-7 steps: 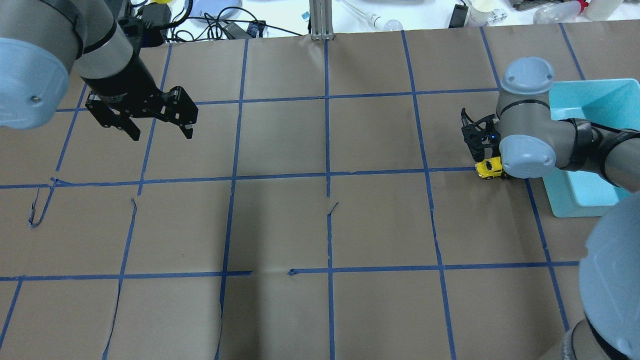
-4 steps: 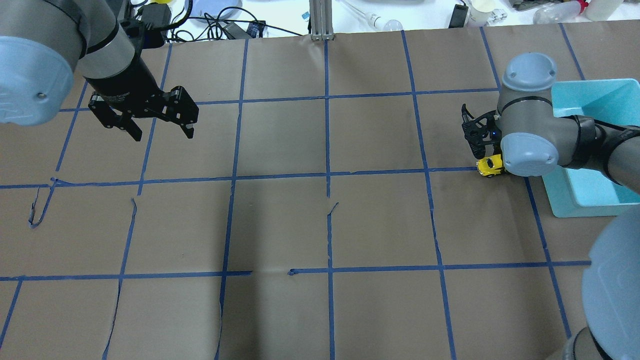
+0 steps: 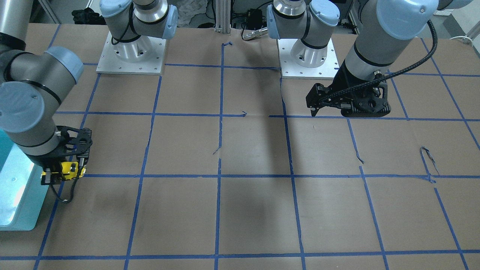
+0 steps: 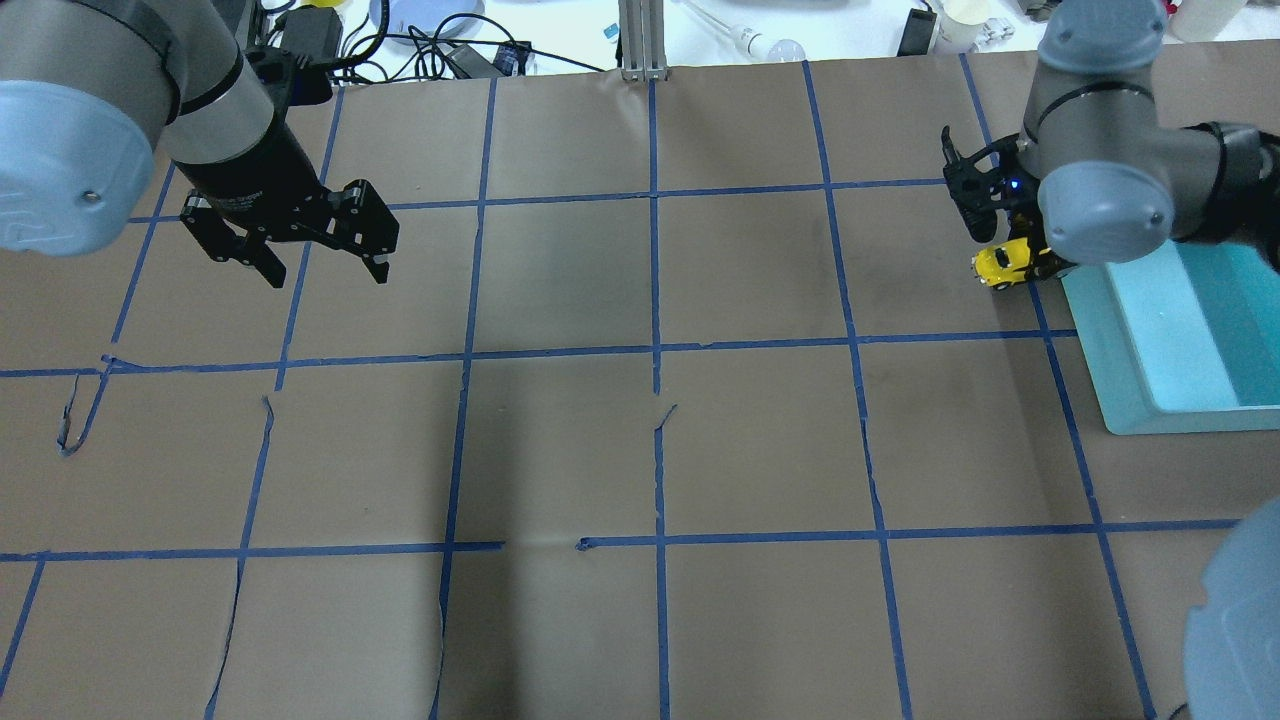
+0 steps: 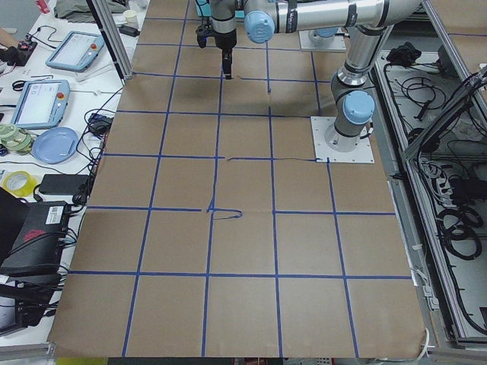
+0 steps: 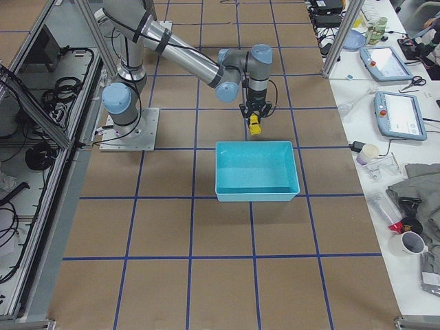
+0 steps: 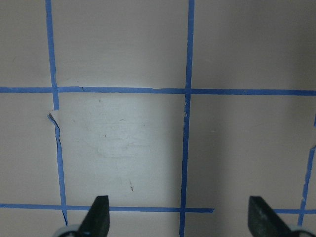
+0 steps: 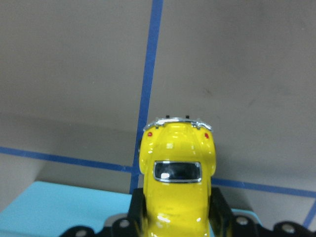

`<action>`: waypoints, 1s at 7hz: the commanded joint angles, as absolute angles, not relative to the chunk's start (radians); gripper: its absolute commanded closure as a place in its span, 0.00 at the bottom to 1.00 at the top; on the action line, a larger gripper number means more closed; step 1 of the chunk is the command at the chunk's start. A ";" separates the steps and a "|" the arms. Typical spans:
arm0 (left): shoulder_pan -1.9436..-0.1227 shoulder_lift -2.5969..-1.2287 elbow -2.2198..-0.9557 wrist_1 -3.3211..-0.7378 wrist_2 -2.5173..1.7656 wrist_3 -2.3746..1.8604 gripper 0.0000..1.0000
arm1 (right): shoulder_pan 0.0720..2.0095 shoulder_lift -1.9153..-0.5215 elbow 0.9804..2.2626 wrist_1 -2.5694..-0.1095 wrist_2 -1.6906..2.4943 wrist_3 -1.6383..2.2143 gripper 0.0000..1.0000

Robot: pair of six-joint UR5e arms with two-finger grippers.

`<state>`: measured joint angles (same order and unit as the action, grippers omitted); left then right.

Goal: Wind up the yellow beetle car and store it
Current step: 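Lift the car with the right gripper and carry it over the tray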

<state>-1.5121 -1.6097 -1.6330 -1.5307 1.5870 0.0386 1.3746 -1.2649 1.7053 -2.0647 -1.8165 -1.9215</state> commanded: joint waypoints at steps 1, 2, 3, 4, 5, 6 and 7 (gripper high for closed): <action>-1.508 -1.594 -1.635 -1.539 1.592 0.035 0.00 | 1.283 -1.278 1.566 -1.898 -1.822 -1.974 1.00; -1.506 -1.600 -1.634 -1.531 1.592 0.034 0.00 | 1.200 -1.278 1.568 -1.901 -1.819 -2.038 1.00; -1.508 -1.603 -1.632 -1.531 1.592 0.034 0.00 | 1.140 -1.267 1.578 -1.901 -1.809 -2.075 1.00; -1.511 -1.592 -1.625 -1.531 1.580 0.031 0.00 | 1.077 -1.266 1.604 -1.932 -1.809 -2.088 1.00; -1.512 -1.597 -1.629 -1.531 1.591 0.031 0.00 | 1.024 -1.262 1.647 -2.042 -1.806 -2.162 1.00; -1.513 -1.598 -1.631 -1.531 1.592 0.034 0.00 | 0.990 -1.255 1.704 -2.113 -1.789 -2.181 1.00; -1.513 -1.598 -1.631 -1.531 1.592 0.034 0.00 | 0.983 -1.240 1.762 -2.150 -1.766 -2.178 1.00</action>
